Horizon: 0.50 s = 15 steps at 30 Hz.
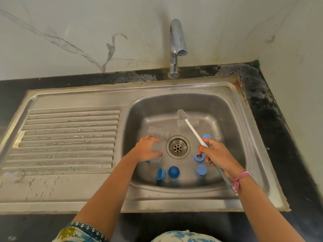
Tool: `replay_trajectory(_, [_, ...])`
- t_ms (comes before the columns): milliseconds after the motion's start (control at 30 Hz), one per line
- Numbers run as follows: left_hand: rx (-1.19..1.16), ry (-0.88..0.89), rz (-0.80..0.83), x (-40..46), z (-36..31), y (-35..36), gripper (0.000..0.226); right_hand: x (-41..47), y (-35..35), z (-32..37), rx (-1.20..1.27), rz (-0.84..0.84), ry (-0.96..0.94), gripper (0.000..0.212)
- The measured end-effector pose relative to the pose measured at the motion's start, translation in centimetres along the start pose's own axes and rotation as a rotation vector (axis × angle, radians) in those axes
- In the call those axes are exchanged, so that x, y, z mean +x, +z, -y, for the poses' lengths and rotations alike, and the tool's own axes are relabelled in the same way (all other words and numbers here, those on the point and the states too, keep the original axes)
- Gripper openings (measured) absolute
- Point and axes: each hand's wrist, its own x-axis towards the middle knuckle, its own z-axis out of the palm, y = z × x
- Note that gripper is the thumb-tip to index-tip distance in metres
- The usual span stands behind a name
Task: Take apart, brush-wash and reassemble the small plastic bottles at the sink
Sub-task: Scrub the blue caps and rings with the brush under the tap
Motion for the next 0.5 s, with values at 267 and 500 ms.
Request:
replay_trajectory(267, [0.054,-0.053,-0.074,2.8,2.2,-1.1,0.051,1.1,0.9,0.1,-0.02,-0.02,0.033,0.023])
replay_trajectory(500, [0.439,-0.039,0.259,4.3,3.2,1.0,0.071,1.9,1.7,-0.1,-0.004,-0.015,0.057,0.021])
